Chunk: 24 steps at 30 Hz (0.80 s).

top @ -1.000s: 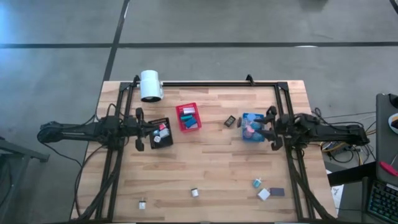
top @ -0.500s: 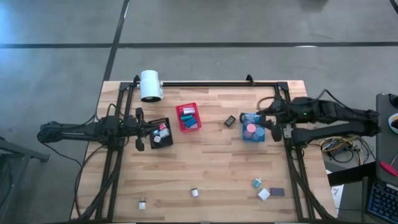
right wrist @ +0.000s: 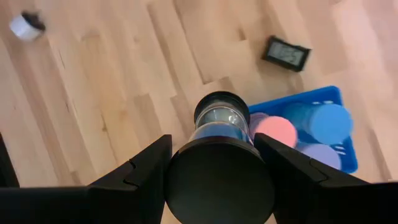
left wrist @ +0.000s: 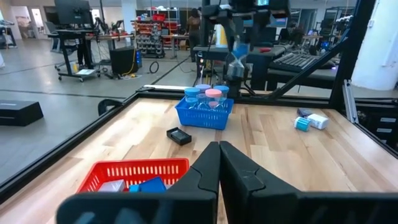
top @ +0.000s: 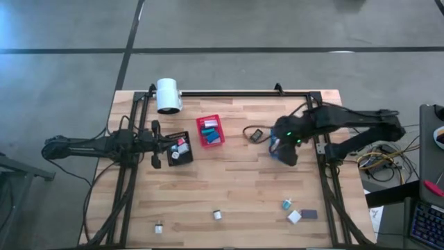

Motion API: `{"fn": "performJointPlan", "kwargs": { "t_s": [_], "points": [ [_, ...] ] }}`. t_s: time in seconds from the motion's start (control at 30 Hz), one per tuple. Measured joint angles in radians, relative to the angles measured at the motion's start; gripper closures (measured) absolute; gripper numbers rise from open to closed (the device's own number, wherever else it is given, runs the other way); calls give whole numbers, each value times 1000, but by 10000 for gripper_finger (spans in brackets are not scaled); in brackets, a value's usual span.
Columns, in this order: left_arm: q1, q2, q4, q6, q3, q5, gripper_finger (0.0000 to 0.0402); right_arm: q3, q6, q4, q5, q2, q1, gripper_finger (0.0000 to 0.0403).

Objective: Pick & Place Office items
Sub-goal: Put the dark blue hourglass into the blue bin

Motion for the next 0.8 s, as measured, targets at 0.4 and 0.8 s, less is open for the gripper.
{"fn": "performJointPlan", "kwargs": {
  "t_s": [0.4,0.8],
  "points": [
    [0,0,-17,0,0,2,390,6,0,-46,-3,164,45,199],
    [0,1,-17,-7,0,2,390,-37,-5,-42,38,213,44,199]
  ]
}}
